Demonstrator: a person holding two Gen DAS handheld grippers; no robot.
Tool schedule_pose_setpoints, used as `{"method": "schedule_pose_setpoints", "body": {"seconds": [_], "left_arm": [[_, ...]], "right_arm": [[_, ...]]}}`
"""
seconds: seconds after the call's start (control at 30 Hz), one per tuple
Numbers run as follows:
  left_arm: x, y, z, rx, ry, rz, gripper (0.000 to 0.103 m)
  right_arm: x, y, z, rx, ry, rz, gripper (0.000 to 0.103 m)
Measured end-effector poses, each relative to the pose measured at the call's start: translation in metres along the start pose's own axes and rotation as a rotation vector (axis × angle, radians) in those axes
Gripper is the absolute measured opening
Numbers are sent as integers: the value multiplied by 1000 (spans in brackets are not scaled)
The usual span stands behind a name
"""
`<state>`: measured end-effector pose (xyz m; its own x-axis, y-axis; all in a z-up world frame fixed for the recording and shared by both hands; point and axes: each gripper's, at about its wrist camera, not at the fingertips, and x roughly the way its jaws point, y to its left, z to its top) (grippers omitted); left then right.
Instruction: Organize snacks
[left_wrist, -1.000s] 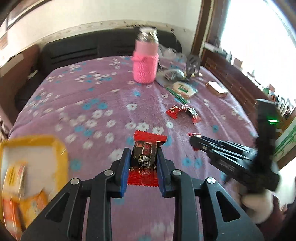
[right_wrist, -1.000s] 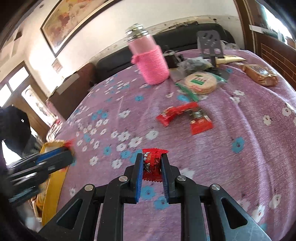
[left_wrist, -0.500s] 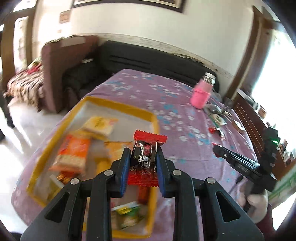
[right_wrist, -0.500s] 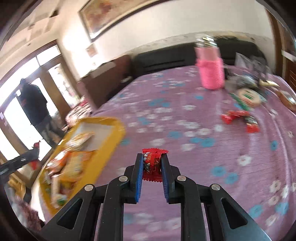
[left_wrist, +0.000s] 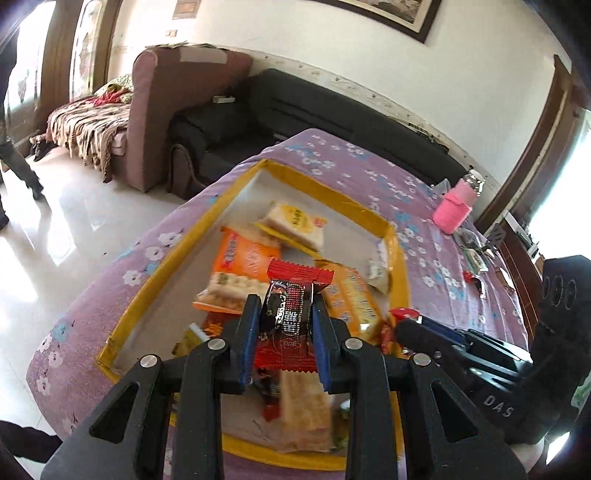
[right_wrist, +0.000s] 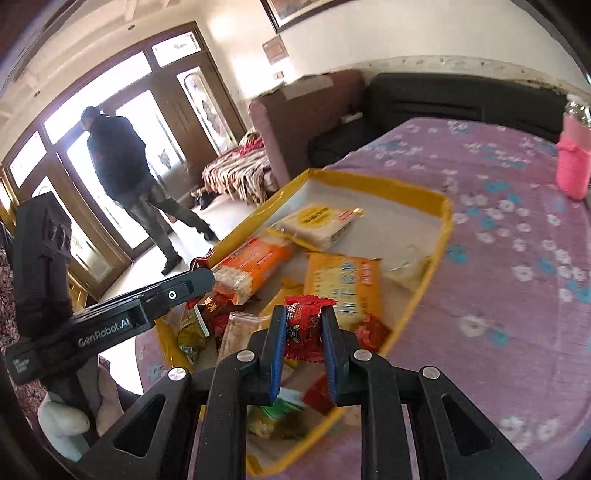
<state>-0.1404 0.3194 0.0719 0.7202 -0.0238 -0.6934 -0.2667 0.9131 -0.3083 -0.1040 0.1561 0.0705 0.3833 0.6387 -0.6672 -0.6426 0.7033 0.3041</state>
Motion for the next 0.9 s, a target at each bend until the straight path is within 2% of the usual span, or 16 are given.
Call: {"method": "schedule_pose_setpoints", "body": {"seconds": [0.1, 0.17, 0.2, 0.27, 0.33, 0.5, 0.63, 0.9], "left_arm": [[9, 9, -2, -22, 25, 12, 28], [9, 11, -3, -35, 34, 15, 34], [7, 11, -6, -35, 32, 30, 36], [2, 5, -11, -21, 30, 38, 47], [-4, -4, -19, 1, 31, 26, 49], [-21, -22, -29, 36, 9, 8, 49], [-36, -40, -33, 70, -31, 24, 63], [-53, -72, -48, 136, -62, 31, 67]], "right_arm": [[22, 9, 1, -24, 19, 3, 23], [26, 13, 0, -43, 13, -30, 28], [23, 14, -2, -42, 0, -36, 30], [9, 16, -9, -27, -26, -41, 35], [-6, 14, -22, -6, -56, -42, 48], [-30, 3, -49, 50, -76, -51, 48], [-48, -8, -64, 91, -85, -62, 48], [-77, -16, -94, 87, -119, -119, 54]]}}
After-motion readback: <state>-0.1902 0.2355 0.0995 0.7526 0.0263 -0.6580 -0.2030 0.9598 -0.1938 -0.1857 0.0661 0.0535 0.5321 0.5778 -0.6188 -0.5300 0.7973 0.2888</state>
